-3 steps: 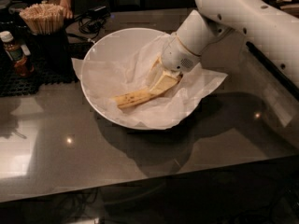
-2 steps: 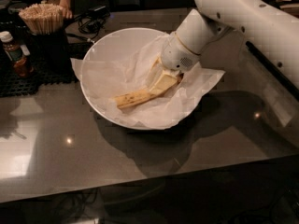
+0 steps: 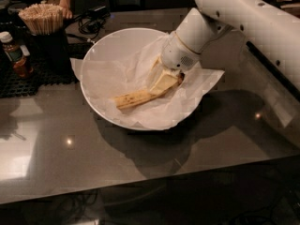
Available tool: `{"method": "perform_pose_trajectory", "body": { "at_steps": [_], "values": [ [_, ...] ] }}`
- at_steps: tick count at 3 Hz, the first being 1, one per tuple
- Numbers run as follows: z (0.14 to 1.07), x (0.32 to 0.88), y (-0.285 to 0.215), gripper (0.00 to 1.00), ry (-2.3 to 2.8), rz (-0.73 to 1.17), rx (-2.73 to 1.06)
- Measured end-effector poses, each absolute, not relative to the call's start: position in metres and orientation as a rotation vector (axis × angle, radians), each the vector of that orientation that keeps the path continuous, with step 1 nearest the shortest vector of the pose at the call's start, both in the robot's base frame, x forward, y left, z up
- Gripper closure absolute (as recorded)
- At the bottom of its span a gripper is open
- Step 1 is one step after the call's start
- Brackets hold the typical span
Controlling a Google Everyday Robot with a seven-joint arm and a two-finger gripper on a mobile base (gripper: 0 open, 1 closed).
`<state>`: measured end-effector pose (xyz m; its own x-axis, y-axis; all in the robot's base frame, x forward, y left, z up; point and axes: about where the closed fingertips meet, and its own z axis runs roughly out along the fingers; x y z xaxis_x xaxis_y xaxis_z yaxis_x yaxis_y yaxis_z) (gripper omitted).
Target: Pick banana from white bowl
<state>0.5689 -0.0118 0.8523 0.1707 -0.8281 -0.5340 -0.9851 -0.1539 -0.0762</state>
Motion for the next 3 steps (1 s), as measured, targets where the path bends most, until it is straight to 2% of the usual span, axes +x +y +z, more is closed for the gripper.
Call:
{"method": "perform_pose_trajectory", "body": {
  "at_steps": [1,3],
  "values": [
    [0.853,0.569,-0.012,0.25,1.714,0.523,-2.047],
    [0.840,0.572,-0.011,0.20,1.721,0.546,-2.056]
  ]
}}
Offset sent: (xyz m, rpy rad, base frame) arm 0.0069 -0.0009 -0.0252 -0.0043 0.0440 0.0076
